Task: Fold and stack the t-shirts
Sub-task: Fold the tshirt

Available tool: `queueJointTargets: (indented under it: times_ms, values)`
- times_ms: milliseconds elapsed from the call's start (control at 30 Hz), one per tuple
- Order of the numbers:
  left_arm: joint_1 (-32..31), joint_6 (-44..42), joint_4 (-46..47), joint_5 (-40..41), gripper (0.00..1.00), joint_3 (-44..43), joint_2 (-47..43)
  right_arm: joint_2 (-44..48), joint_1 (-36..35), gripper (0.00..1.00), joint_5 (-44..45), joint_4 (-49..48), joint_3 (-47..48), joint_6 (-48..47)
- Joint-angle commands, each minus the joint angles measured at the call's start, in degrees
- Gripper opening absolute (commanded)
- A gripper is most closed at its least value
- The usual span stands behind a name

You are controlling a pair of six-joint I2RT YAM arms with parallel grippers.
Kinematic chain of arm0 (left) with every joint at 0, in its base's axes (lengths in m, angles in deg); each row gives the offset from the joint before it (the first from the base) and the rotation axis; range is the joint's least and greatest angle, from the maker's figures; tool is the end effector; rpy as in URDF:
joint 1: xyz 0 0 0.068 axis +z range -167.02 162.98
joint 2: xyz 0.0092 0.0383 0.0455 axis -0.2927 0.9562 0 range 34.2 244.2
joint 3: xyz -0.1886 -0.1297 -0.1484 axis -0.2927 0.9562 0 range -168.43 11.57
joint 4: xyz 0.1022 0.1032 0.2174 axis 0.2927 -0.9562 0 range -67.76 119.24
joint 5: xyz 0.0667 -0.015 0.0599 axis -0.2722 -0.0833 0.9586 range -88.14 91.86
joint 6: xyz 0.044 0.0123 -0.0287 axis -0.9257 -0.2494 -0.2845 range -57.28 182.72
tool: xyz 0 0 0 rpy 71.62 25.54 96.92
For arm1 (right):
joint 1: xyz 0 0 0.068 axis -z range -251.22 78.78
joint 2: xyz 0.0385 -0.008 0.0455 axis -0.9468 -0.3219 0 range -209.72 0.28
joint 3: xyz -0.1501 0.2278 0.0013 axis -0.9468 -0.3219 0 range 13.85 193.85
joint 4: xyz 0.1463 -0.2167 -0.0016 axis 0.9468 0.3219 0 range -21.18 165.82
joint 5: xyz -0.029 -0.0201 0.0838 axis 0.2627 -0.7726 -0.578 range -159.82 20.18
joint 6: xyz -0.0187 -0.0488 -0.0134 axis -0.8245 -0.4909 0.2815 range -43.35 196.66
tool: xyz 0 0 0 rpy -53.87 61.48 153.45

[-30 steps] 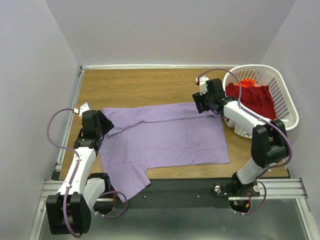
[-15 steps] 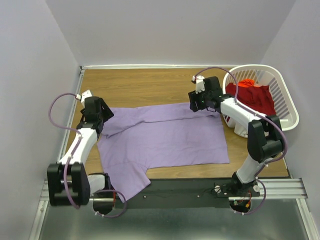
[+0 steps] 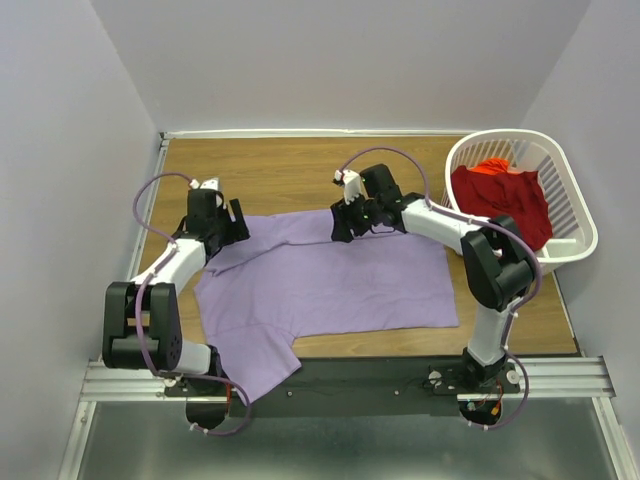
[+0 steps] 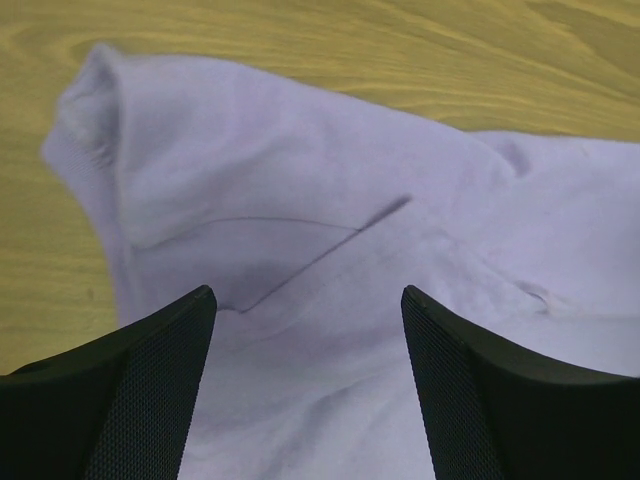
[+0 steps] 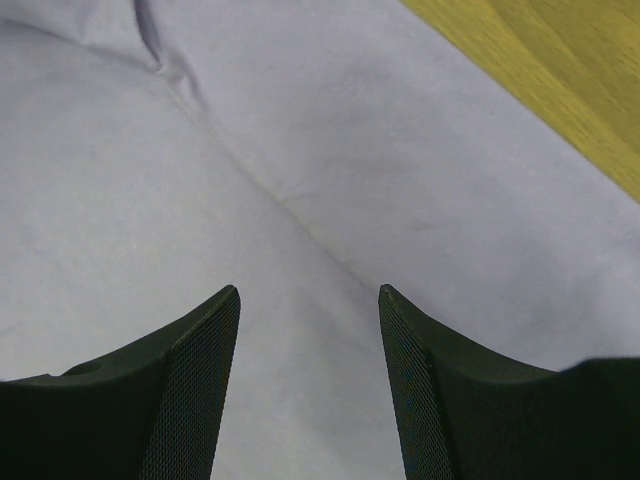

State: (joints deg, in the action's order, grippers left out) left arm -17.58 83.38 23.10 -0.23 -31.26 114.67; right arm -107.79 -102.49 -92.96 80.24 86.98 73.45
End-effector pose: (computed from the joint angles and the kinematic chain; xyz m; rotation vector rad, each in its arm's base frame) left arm 0.2860 -0.0040 0.1959 -0.3913 2.3123 -0.2264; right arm 0.3439 0.2251 0.1961 -0.9007 2.2380 0.7110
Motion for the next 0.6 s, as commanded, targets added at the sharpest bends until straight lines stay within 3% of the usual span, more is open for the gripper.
queueJointTargets:
  times_ms: [0, 267, 567]
  values:
    - [-3.7, -5.1, 2.9, -5.6, 0.83, -2.6, 1.0, -0.1, -0.2, 0.64, -2.6, -1.8, -0.1, 1.2]
    - [-8.2, -6.9, 1.3, -4.7, 0.81, -9.4, 11.9, 3.5, -0.3, 0.65, -1.9, -2.1, -5.7, 1.3]
    - [-8.5, -6.2, -1.7, -3.1, 0.63, -15.0, 18.3, 6.9, -0.3, 0.65, -0.7, -2.2, -11.1, 0.2]
